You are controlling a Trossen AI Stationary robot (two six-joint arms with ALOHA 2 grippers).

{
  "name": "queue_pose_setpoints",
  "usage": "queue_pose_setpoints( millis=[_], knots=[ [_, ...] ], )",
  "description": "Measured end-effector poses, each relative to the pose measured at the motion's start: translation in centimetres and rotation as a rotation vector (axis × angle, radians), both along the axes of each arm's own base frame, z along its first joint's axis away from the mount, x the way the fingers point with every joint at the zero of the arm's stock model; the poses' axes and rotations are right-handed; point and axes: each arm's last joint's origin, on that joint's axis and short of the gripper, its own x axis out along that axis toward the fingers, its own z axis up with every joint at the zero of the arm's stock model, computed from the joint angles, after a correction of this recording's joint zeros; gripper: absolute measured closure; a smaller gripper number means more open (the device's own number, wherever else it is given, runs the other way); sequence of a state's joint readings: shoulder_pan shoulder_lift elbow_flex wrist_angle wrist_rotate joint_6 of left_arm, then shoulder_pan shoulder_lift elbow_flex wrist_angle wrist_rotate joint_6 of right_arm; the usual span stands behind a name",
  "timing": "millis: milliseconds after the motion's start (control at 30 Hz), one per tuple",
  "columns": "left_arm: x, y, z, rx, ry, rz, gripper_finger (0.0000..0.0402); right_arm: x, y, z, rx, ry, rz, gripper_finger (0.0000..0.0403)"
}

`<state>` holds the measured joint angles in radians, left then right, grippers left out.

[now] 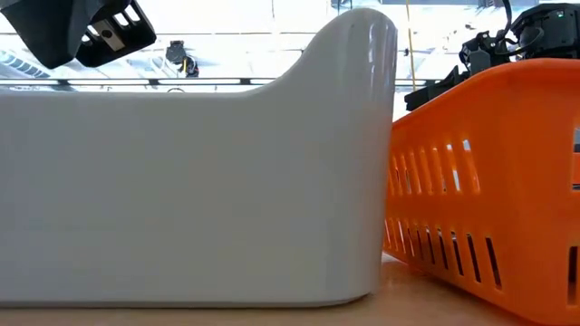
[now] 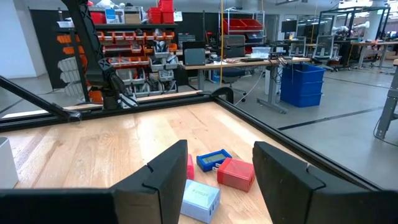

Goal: Pick & Place Office items
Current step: Put the white green charger adapter into the gray bin, then put the light blue charger adapter into the gray bin

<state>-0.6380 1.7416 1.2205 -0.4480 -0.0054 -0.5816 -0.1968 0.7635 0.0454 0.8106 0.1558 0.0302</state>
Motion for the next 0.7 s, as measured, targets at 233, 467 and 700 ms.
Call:
queue_pose_setpoints(
  millis=[233,467,700],
  knots=[
    [0.1,0.1,0.0,0.017,-0.012,-0.021,0.0211,0.0,0.0,0.0,0.000,0.000,0.000,0.0232],
    [-0.1,0.9,1.7,0.014,-0.066,-0.040,0.0226,0.0,0.0,0.0,0.000,0.000,0.000,0.0232],
    [-1.0,2.2,5.0,0.155,-0.267,-0.034,0.0253,0.0,0.0,0.0,0.000,0.000,0.000,0.0232]
  ],
)
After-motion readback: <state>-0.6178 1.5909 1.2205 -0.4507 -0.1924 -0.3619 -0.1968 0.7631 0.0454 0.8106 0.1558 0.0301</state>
